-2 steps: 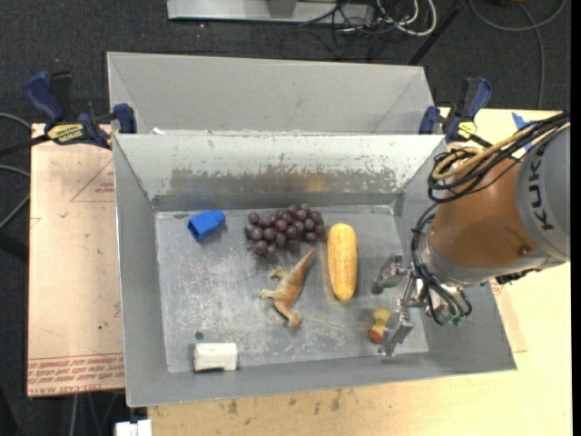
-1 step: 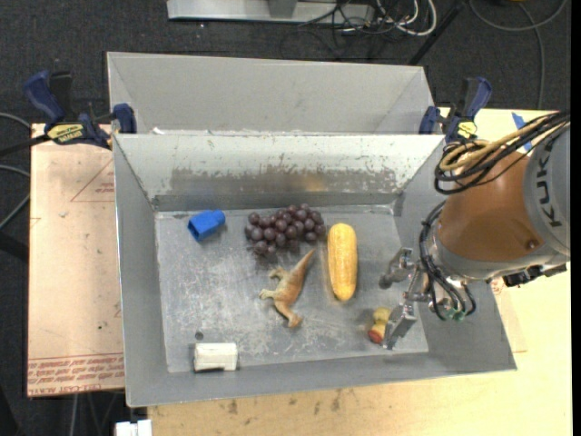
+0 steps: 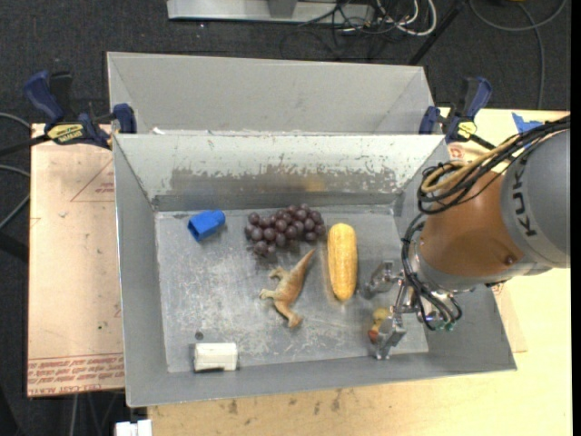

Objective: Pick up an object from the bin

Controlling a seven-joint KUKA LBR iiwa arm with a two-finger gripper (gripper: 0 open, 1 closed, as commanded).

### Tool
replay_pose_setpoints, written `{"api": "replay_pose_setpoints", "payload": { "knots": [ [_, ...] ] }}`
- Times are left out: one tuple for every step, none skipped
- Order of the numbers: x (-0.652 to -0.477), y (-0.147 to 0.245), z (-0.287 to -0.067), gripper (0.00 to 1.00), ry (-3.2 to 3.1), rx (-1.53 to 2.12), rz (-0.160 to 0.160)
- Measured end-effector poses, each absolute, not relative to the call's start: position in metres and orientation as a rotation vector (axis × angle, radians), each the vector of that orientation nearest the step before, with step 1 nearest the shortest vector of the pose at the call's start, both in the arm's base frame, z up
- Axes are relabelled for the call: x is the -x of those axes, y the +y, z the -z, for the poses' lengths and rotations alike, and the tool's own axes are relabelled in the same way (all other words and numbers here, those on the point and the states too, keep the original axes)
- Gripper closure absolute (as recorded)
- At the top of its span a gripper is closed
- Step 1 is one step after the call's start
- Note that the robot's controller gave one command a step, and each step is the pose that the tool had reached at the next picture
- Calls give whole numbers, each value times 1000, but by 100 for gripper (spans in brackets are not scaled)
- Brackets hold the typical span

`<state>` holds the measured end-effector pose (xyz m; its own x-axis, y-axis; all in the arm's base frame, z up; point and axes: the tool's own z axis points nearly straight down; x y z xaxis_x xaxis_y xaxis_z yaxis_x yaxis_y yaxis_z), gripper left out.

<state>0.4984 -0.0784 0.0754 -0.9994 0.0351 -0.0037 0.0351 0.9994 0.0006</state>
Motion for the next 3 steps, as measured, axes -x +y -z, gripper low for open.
{"api": "replay_pose_setpoints", "payload": {
  "knots": [
    [-503,-78,-64,100,3125,-263,-2],
    [-503,-78,-65,100,3123,-287,-2],
    [-504,-78,-67,100,3121,-299,-2]
  ]
}}
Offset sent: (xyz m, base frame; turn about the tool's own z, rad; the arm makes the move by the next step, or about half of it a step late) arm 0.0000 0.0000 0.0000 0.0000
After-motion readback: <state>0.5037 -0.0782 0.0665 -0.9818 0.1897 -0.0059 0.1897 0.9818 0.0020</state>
